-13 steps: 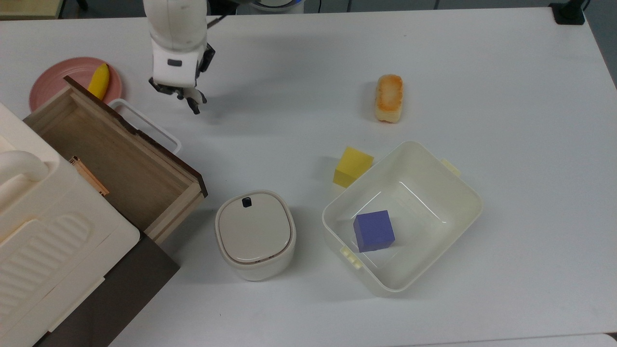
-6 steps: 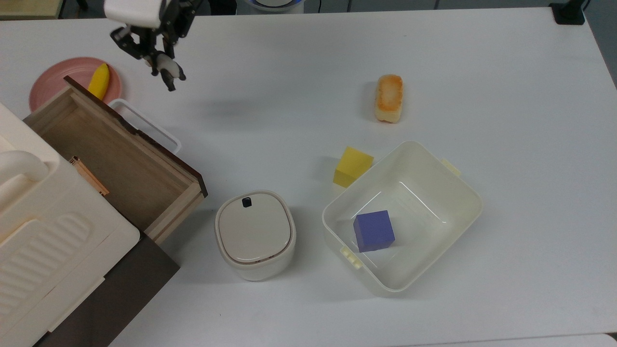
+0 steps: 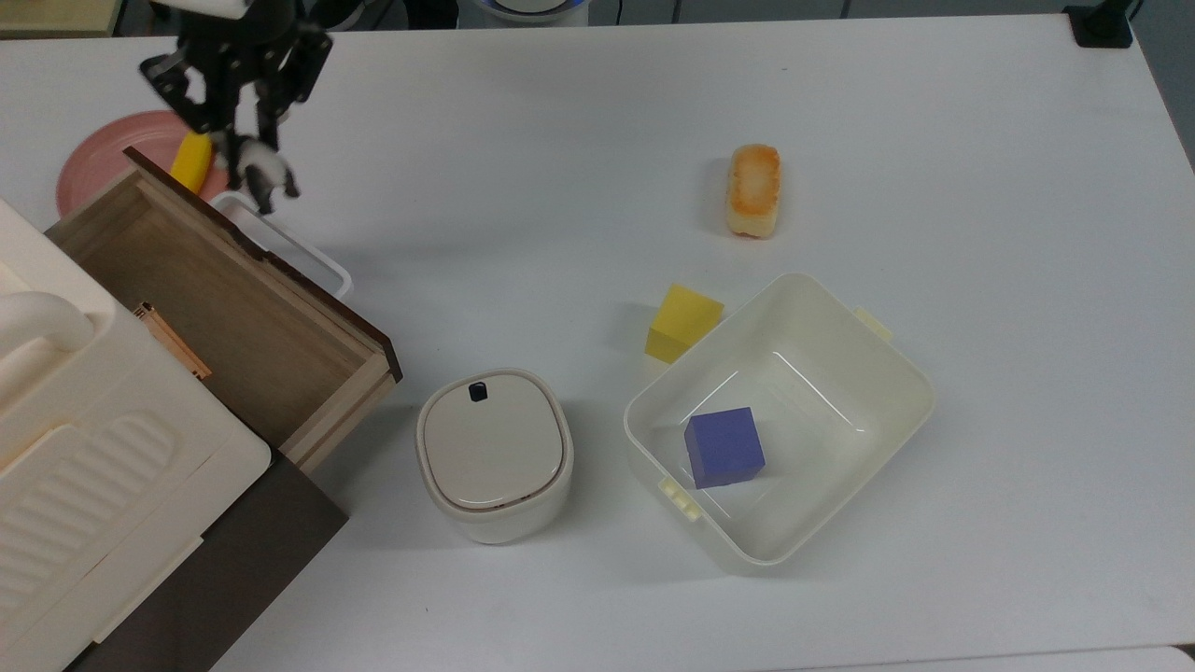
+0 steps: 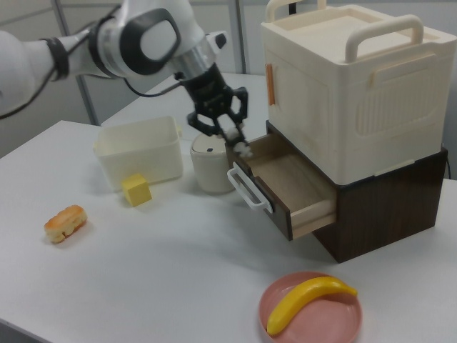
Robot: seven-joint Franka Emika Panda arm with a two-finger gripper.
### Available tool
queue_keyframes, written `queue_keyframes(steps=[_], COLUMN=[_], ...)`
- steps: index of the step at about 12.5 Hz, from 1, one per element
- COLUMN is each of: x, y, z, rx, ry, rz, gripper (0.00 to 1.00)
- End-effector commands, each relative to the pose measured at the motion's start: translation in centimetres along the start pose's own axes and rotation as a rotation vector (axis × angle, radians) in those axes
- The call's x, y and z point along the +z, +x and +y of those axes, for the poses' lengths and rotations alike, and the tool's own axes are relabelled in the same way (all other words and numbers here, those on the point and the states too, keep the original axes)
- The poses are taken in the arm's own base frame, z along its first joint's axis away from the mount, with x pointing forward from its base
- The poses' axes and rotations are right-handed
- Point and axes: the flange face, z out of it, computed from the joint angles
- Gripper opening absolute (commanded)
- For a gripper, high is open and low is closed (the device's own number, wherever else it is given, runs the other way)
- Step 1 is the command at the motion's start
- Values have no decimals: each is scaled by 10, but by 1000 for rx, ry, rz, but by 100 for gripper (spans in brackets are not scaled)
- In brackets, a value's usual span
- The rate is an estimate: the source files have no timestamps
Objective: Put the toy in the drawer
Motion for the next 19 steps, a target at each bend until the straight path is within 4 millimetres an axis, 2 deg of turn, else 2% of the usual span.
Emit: queue_keyframes(steps=[1, 3, 6, 8, 9, 10, 11, 13, 17, 19], x=[26, 37, 45, 44, 41, 41, 39, 32, 1, -11], y=[5, 2, 2, 5, 12, 15, 18, 19, 14, 18], z=[23, 31, 23, 1, -16, -25, -33, -45, -74, -88], rx=[6, 15, 11, 13, 27, 39, 33, 20, 3, 28], ry=[-84, -113, -92, -28, 30, 65, 88, 128, 232, 273], rz=[50, 72, 58, 20, -26, -58, -77, -111, -187, -186], gripper=[45, 67, 72, 72, 75, 81, 93, 100, 100, 100])
